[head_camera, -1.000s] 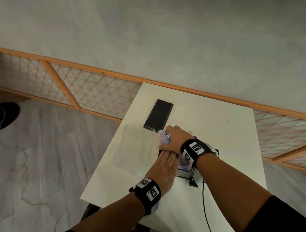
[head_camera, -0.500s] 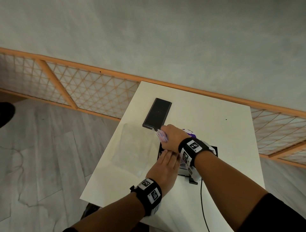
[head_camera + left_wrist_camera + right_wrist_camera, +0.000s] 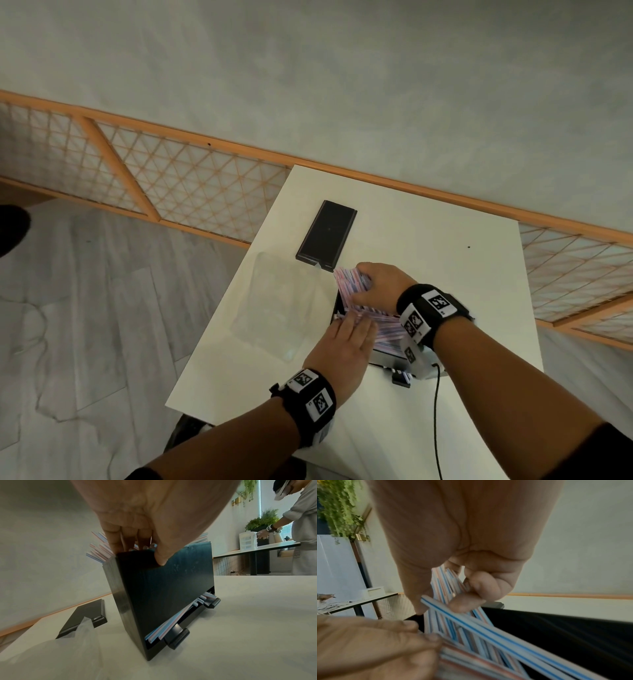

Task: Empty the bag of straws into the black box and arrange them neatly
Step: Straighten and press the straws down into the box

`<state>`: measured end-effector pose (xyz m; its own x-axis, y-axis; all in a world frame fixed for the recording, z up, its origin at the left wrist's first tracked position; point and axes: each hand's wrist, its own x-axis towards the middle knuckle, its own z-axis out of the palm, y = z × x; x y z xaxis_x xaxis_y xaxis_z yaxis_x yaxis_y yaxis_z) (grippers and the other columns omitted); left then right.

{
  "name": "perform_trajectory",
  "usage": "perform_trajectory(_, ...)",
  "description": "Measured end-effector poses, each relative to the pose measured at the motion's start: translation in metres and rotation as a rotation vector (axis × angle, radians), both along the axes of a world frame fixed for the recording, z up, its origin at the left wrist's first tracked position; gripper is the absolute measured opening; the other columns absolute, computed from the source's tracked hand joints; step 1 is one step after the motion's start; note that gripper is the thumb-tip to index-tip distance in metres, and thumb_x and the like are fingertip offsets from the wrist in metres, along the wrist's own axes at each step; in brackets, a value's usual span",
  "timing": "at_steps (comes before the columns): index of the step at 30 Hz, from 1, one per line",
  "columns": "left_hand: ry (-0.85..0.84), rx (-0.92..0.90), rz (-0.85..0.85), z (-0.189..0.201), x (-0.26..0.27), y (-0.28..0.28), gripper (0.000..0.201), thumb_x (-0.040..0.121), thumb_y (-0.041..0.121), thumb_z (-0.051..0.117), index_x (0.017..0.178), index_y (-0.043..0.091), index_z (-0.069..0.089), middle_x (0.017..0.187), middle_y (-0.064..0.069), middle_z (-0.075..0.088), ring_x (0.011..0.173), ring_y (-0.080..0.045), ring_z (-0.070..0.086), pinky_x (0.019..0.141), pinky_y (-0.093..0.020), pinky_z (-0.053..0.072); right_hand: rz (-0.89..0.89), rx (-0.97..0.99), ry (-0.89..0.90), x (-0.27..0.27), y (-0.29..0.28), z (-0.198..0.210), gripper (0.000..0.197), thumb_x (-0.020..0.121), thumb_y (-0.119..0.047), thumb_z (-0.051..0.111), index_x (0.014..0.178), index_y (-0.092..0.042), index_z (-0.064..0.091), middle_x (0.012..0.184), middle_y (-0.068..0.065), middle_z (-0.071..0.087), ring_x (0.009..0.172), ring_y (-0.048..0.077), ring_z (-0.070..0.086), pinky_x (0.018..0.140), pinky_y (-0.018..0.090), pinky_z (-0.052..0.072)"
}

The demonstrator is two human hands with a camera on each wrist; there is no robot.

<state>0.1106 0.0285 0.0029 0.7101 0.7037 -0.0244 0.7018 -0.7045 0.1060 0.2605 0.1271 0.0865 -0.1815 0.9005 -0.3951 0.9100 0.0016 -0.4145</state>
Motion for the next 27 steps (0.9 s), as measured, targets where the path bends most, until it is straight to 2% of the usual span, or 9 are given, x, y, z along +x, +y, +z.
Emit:
perform_trajectory(3, 0.004, -0.025, 0.008, 0.0, -0.001, 0.0, 0.059, 0.09, 0.021, 0.033, 0.145, 0.008, 0.052, 0.147, -0.015, 0.053, 0.133, -0.037, 0.053, 0.102, -0.046, 0.052, 0.006, -0.029, -0.029, -0.008, -0.002, 0.003, 0.028, 0.08, -0.045, 0.072, 0.089, -0.025, 0.055, 0.083, -0.004, 0.06, 0.078, 0.016, 0.058, 0.064, 0.027, 0.042)
perform_trajectory(7, 0.004, -0.04, 0.008, 0.003, -0.002, 0.0, 0.06, 0.089, 0.021, 0.035, 0.146, 0.008, 0.05, 0.149, -0.015, 0.051, 0.135, -0.038, 0.051, 0.102, -0.044, 0.052, 0.071, -0.002, -0.073, -0.016, -0.005, 0.011, 0.019, 0.093, -0.028, 0.059, 0.078, -0.024, 0.048, 0.079, -0.005, 0.055, 0.08, 0.02, 0.055, 0.058, 0.022, 0.032)
perform_trajectory(10, 0.008, -0.064, 0.005, 0.004, -0.003, 0.0, 0.061, 0.087, 0.02, 0.031, 0.143, 0.009, 0.054, 0.146, -0.013, 0.054, 0.131, -0.035, 0.055, 0.099, -0.043, 0.055, 0.104, 0.046, -0.06, -0.01, -0.006, 0.021, 0.018, 0.098, -0.023, 0.053, 0.082, -0.014, 0.053, 0.081, 0.002, 0.058, 0.075, 0.02, 0.053, 0.066, 0.026, 0.035)
perform_trajectory(13, 0.0, -0.067, 0.008, 0.003, -0.003, 0.0, 0.062, 0.085, 0.018, 0.028, 0.139, 0.009, 0.058, 0.141, -0.011, 0.059, 0.129, -0.034, 0.058, 0.097, -0.041, 0.056, 0.068, 0.117, 0.026, 0.005, -0.005, 0.031, 0.019, 0.097, -0.023, 0.055, 0.08, -0.013, 0.052, 0.075, 0.0, 0.056, 0.068, 0.016, 0.052, 0.064, 0.028, 0.035)
perform_trajectory(15, 0.001, -0.063, 0.013, 0.002, -0.004, 0.0, 0.061, 0.086, 0.017, 0.031, 0.141, 0.008, 0.056, 0.142, -0.012, 0.058, 0.13, -0.034, 0.056, 0.098, -0.041, 0.055, 0.073, 0.159, 0.057, 0.013, -0.005, 0.04, 0.019, 0.096, -0.024, 0.056, 0.082, -0.011, 0.054, 0.076, 0.003, 0.058, 0.068, 0.019, 0.055, 0.063, 0.03, 0.039)
perform_trajectory(17, 0.002, -0.063, 0.017, 0.002, -0.004, 0.001, 0.059, 0.086, 0.019, 0.039, 0.142, 0.008, 0.053, 0.143, -0.012, 0.057, 0.131, -0.035, 0.055, 0.098, -0.042, 0.055, 0.083, 0.198, 0.078, 0.018, -0.007, 0.048, 0.02, 0.096, -0.025, 0.057, 0.082, -0.011, 0.053, 0.076, 0.004, 0.058, 0.069, 0.02, 0.056, 0.062, 0.03, 0.042)
perform_trajectory(20, 0.038, -0.055, 0.024, 0.005, -0.004, 0.001, 0.062, 0.084, 0.022, 0.051, 0.144, 0.007, 0.051, 0.144, -0.013, 0.056, 0.131, -0.035, 0.055, 0.099, -0.042, 0.054, 0.106, 0.264, 0.101, 0.024, -0.013, 0.057, 0.021, 0.096, -0.027, 0.058, 0.08, -0.016, 0.05, 0.072, 0.001, 0.055, 0.063, 0.016, 0.052, 0.059, 0.026, 0.036)
perform_trajectory(25, 0.043, -0.016, 0.038, 0.009, -0.002, 0.001, 0.061, 0.083, 0.02, 0.048, 0.142, 0.005, 0.053, 0.14, -0.014, 0.059, 0.128, -0.035, 0.058, 0.098, -0.041, 0.055, 0.111, 0.34, 0.146, 0.036, -0.027, 0.079, 0.017, 0.098, -0.029, 0.057, 0.085, -0.018, 0.055, 0.075, -0.001, 0.057, 0.066, 0.014, 0.055, 0.061, 0.026, 0.043)
perform_trajectory(27, 0.036, -0.009, 0.039, 0.013, -0.002, 0.001, 0.06, 0.083, 0.018, 0.048, 0.141, 0.004, 0.054, 0.139, -0.015, 0.059, 0.128, -0.036, 0.058, 0.098, -0.041, 0.055, 0.092, 0.373, 0.187, 0.041, -0.032, 0.089, 0.016, 0.098, -0.027, 0.058, 0.084, -0.018, 0.055, 0.073, -0.002, 0.055, 0.064, 0.011, 0.051, 0.06, 0.023, 0.041)
